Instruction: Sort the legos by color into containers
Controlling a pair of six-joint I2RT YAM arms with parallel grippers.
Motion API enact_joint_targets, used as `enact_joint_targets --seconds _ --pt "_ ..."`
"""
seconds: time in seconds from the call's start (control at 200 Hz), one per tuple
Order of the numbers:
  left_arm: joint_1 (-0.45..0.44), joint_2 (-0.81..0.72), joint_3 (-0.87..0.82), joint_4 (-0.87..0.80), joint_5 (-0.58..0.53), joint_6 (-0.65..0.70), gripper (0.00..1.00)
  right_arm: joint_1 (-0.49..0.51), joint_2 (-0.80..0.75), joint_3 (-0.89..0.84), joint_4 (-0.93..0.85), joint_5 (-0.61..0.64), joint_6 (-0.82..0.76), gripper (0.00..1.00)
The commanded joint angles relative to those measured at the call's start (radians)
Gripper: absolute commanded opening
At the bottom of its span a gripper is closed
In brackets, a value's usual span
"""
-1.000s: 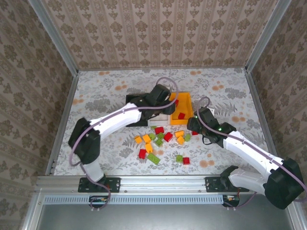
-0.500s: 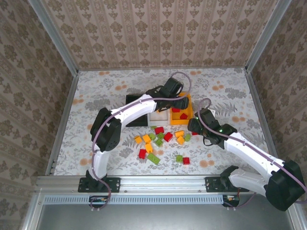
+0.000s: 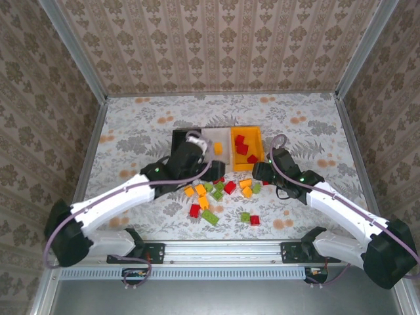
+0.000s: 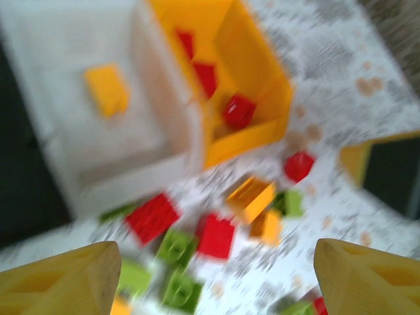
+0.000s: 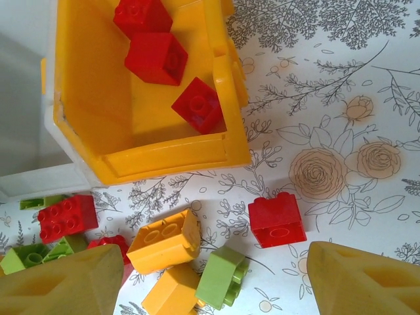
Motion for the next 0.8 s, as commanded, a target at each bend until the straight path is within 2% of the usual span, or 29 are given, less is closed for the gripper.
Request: enact_joint_targets --seconds 0.0,0.105,0.225,0.365,0.52,0.62,0.795 --pt "0.011 -0.109 -0.154 -0.070 -0.076 -0.084 0.80 0.008 -0.008 -0.013 0.027 -0.015 -0.006 0.76" --pt "0.014 -0.179 -0.265 -0.063 -0.030 -0.106 0.80 0.009 -0.001 -0.016 0.026 -0.010 -0.005 0.76" --pt "-0.017 -0.160 -0.288 -0.042 -0.008 -0.096 0.79 0.011 0.007 -0.018 0.023 -0.007 -0.002 0.76" --pt "-0.070 -0.061 -0.250 -0.012 -0.032 -0.063 0.77 0.011 0.004 -0.018 0.019 -0.003 -0.006 0.76" --pt "-0.075 0.091 -0.212 0.015 -0.020 -0.050 0.71 0.011 -0.008 -0.012 -0.001 0.012 -0.015 0.76" --pt "-0.082 0.164 -0.196 0.047 0.004 -0.049 0.70 0.011 -0.026 -0.012 -0.011 0.021 -0.023 0.76" --pt "-0.130 0.249 -0.140 0.064 0.035 -0.042 0.62 0.009 -0.048 -0.013 -0.024 0.037 -0.030 0.76"
